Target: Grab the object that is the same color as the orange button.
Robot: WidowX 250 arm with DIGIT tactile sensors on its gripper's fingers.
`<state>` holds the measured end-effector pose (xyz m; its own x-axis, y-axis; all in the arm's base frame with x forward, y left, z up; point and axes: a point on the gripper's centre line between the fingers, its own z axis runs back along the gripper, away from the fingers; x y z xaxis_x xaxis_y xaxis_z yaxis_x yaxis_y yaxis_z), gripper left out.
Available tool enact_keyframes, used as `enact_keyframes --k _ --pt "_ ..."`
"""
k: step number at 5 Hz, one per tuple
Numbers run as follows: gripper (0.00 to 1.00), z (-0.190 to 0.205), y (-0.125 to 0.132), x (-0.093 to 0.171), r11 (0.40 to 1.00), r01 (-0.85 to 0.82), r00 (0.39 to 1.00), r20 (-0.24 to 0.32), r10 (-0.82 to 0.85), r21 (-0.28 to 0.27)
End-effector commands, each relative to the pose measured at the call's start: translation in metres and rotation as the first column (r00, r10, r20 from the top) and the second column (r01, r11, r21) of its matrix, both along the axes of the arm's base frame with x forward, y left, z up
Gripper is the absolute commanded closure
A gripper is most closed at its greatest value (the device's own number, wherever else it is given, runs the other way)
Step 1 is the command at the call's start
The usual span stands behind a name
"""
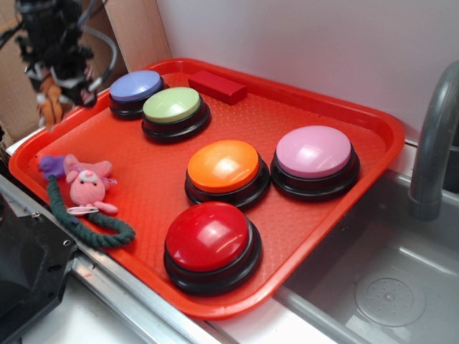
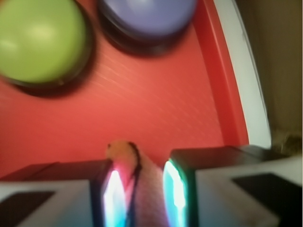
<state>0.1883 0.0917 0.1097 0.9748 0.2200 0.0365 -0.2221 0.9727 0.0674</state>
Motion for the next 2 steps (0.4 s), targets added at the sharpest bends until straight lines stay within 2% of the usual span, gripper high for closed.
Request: enact_keyframes --k 1,2 --pt "1.00 0.0553 -0.0506 0.0231 0.995 0.094 0.994 0.056 -0.094 0.020" --pt "1.00 0.0527 -0.0541 0.0196 1.000 0.027 0.996 0.085 -0.026 -0.006"
